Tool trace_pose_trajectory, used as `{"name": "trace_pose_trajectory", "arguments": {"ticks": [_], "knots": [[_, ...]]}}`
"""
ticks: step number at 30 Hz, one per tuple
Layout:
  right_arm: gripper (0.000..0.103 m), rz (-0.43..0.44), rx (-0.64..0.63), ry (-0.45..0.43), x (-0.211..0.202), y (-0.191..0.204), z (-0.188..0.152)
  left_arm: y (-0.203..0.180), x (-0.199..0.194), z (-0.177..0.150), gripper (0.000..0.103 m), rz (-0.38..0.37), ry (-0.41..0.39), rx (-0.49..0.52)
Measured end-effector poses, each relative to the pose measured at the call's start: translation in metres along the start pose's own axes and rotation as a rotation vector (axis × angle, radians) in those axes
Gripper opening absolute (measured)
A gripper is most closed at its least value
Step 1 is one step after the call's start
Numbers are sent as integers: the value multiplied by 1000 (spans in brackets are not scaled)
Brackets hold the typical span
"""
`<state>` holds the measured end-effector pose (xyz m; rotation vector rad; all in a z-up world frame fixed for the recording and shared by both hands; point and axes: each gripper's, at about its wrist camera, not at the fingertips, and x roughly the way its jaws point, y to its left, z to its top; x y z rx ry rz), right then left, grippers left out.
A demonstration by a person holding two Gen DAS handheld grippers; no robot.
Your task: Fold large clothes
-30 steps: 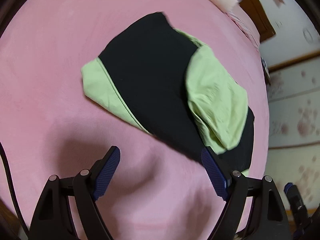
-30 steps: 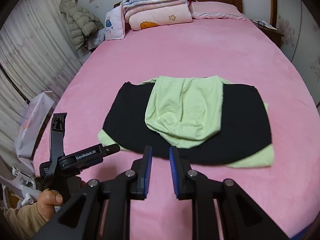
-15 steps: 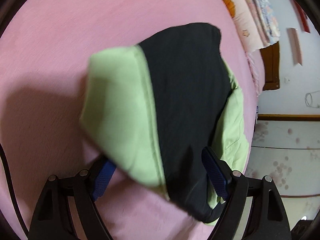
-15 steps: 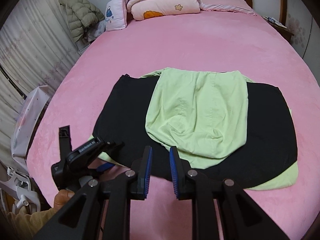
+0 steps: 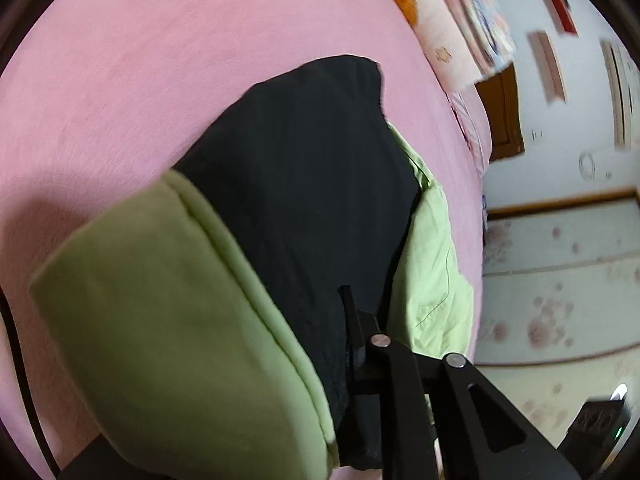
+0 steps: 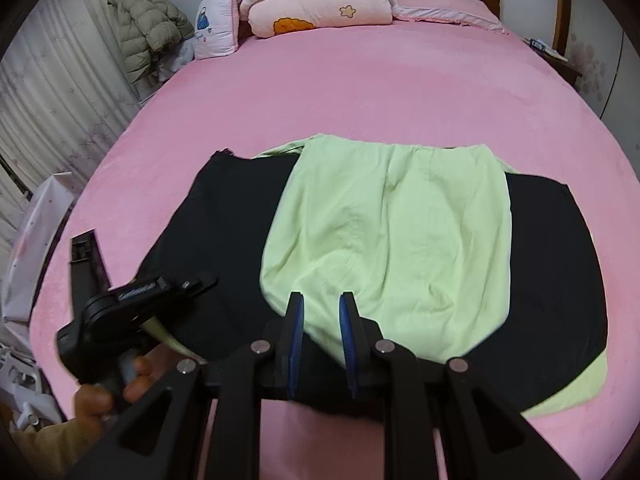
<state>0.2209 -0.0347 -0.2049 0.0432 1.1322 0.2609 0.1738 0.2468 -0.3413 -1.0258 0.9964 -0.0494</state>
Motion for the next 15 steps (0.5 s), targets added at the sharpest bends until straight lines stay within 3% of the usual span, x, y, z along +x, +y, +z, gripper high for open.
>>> {"name": "trace_pose_trajectory", "arguments": {"ticks": [5,8,11,15], "knots": [[17,-70,-10,-37,27,-10,5,-42,-13,-3,8,51,-29,233],[9,-84,-6,2,55,-18,-2,-74,-22,-9,8,65,-59,381],[3,-53,27,86,94,-33,-22,-101,-24,-19,7,57,-54,499],[3,-10,95,12,97,-44,-37,-147,-23,-44,7,51,-101,679]]}}
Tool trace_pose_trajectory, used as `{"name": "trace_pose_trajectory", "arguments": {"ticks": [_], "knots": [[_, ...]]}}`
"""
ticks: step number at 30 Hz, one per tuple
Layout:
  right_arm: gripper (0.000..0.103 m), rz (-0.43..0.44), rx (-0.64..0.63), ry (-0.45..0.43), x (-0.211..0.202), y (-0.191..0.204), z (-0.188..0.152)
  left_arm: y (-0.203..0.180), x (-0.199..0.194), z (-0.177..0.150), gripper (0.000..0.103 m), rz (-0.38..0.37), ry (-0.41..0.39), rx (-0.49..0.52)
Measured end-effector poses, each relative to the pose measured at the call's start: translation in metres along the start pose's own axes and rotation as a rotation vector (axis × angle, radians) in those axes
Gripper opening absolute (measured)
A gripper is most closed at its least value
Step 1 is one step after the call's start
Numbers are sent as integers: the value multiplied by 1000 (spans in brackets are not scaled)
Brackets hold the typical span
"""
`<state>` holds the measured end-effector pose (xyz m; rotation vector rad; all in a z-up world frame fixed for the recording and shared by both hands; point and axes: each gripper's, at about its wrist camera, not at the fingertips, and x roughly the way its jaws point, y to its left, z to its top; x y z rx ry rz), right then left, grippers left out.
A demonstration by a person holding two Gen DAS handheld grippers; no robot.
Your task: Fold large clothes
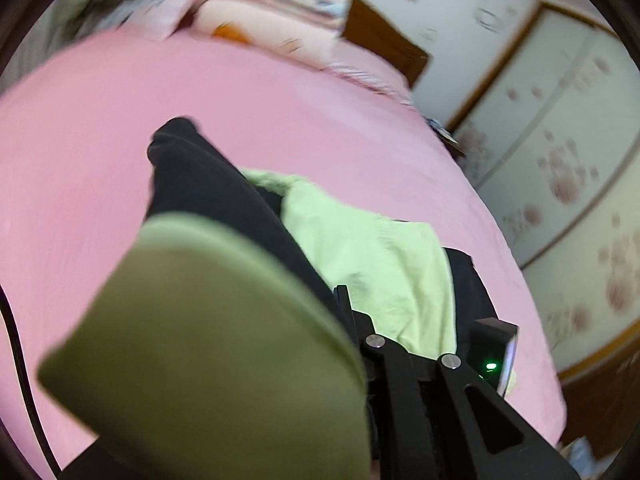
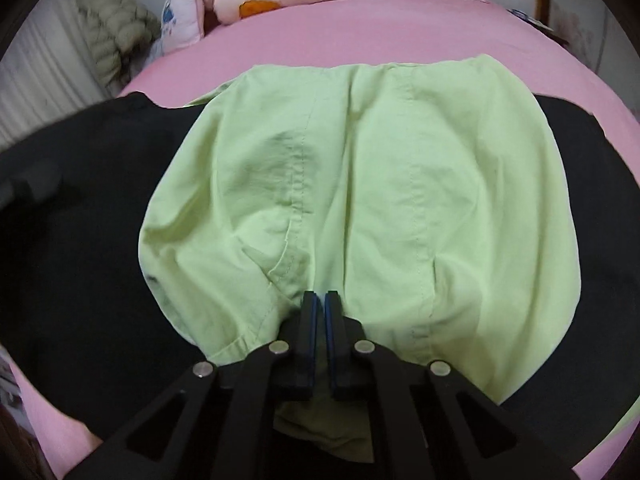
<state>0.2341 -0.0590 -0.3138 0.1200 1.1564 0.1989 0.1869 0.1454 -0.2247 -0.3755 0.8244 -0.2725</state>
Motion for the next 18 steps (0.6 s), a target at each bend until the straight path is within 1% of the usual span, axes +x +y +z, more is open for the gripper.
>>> {"name": "trace_pose_trajectory", "arguments": {"ticks": [1,3,4,5,6,7,9,11,13,14,16,18], "knots": [[3,13,15,-6,-1,-2,-1,-9,0,3,7,-4,-9,23],[2,70,58,-20,-5,-13,-2,-33,-1,6,7,-12,-28,89],[2,104,85,-21,-7,-19,-3,-45,-2,7,7,-13,-38,128],[1,162,126,-20,-10,-30,-4,-65,-3,6,7,-16,-50,193],[0,198,147,-20,-12,-37,-5,-78,-2,6,7,-20,-53,238],[0,224,159,-19,-14,-43,-6,-91,-2,5,7,-26,-54,274],[0,297,198,-17,-18,-60,-11,-127,2,-1,7,-51,-53,374],[0,363,248,-17,-23,-76,-16,-157,12,-5,7,-75,-50,438],[0,456,358,-16,-32,-102,-25,-187,25,-11,7,-96,-38,500],[0,488,404,-22,-38,-114,-31,-202,35,-15,7,-109,-20,524],[1,502,458,-37,-54,-135,-44,-223,54,-21,8,-130,15,551],[2,474,480,-45,-75,-160,-62,-239,75,-27,8,-142,53,568]]}}
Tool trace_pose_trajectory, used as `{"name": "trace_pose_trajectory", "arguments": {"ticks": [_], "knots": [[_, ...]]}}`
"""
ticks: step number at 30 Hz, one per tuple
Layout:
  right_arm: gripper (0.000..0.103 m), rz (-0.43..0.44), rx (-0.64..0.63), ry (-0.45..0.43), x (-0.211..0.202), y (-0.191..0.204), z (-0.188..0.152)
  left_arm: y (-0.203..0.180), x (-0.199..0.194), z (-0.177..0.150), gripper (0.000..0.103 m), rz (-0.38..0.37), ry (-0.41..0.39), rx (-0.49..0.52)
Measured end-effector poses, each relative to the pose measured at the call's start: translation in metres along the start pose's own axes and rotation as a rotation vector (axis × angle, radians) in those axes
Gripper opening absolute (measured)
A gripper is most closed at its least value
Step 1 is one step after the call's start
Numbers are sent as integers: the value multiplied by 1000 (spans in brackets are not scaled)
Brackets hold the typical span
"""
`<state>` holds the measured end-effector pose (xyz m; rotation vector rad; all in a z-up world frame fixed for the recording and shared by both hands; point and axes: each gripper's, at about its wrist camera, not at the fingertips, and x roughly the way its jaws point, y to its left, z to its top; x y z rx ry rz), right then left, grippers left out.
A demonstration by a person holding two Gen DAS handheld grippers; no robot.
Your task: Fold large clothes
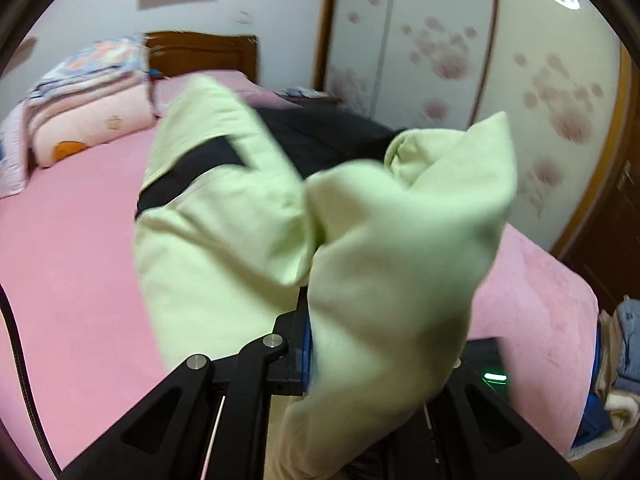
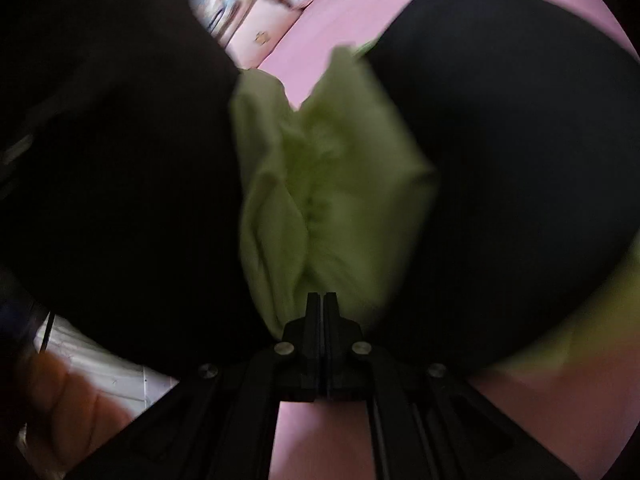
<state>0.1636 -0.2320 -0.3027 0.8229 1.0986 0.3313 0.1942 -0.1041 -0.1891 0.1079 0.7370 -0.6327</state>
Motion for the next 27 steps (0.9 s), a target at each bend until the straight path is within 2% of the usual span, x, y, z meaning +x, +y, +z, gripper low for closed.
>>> {"name": "trace_pose_trajectory", "arguments": {"ticks": [3,5,8,11,16,17,18,20,21,22,24,27], "knots": [[3,-77,27,-12,-44,-31,-7,-13,45,-4,8,-28,94,-29],[3,-185,1,-21,-71,-46,-8,-23,82,-17,9,-5,184,-34],[5,-295,-39,-28,-100,-58,-1,-31,119,-36,10,42,278,-55],[5,-361,-45,-67,-127,-62,17,-25,130,-46,10,58,287,-73],[6,-376,-85,-104,-137,-38,53,-30,138,-48,11,79,297,-38],[9,-380,-98,-102,-135,-33,58,-30,139,-47,12,86,301,-33],[17,-383,-103,-98,-134,-30,64,-33,141,-49,15,87,306,-33],[23,-367,-97,-97,-135,-30,66,-43,139,-44,23,82,311,-46],[25,-352,-89,-99,-135,-28,72,-46,133,-43,31,69,312,-65],[25,-333,-80,-102,-137,-27,72,-52,125,-42,45,45,315,-85],[30,-278,-41,-115,-148,-36,76,-49,115,-38,61,-37,317,-157],[41,-215,22,-133,-163,-43,78,-49,92,-38,62,-99,311,-190]]}}
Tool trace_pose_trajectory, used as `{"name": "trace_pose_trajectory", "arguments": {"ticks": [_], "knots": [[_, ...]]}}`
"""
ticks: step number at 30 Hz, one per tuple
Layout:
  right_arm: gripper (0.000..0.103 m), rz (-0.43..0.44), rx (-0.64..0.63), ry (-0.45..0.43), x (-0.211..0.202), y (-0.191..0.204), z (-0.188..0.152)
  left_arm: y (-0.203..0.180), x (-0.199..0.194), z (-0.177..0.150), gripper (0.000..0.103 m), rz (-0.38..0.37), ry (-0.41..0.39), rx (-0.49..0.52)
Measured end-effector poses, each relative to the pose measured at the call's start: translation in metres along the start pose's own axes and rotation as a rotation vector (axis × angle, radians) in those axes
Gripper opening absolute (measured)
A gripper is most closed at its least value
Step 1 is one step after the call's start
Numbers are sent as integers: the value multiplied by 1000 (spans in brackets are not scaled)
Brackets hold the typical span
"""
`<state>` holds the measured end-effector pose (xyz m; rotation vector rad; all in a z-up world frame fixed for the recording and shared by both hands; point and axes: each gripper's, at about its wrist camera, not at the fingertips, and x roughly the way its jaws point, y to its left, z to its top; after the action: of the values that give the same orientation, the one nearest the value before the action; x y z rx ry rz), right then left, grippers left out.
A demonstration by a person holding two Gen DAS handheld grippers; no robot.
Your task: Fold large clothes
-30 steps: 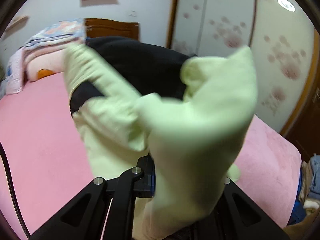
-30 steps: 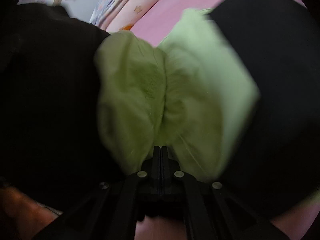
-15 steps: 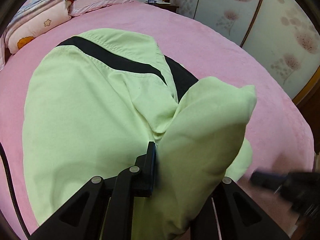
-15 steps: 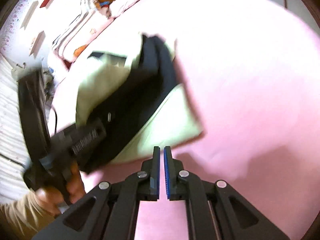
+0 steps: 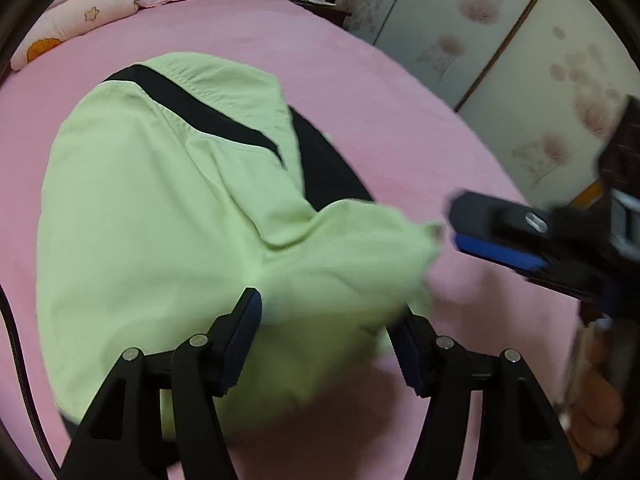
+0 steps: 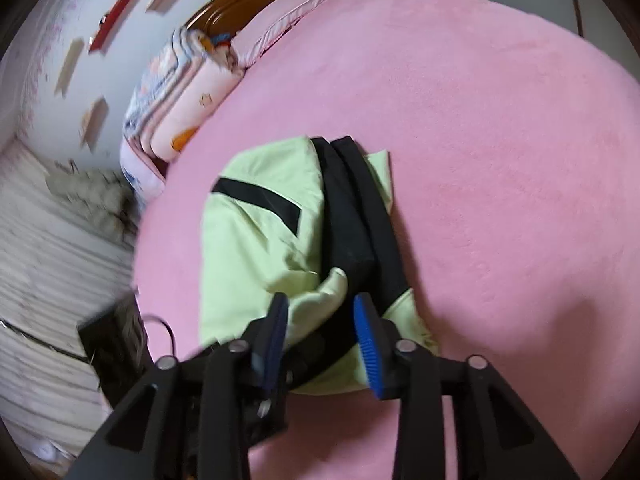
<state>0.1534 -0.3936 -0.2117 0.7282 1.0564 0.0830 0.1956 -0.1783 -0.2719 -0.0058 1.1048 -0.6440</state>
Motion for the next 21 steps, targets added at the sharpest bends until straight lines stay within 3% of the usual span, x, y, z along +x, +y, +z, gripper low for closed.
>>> {"name": "trace_pose_trajectory", "arguments": {"ticks": [3,5,9,13,14,16,18,21], "knots": [[58,-15,-3,22,9,1,4,4,-32,-12,62,-8,-36,-20],[60,-33,-21,46,19,4,5,19,-50,-17,62,12,-73,-57],[60,-43,-42,114,48,12,8,69,-71,-18,62,144,-131,-197],[61,-161,-125,158,77,21,12,123,-60,-17,62,266,-98,-317],[59,-197,-142,177,86,22,13,140,-58,-11,62,280,-99,-348],[44,-244,-168,194,95,23,14,152,-50,-11,62,267,-113,-371],[16,-246,-205,184,93,25,14,155,-46,-11,62,259,-129,-388],[13,-219,-248,109,69,30,11,149,-34,-6,62,244,-134,-384]]}}
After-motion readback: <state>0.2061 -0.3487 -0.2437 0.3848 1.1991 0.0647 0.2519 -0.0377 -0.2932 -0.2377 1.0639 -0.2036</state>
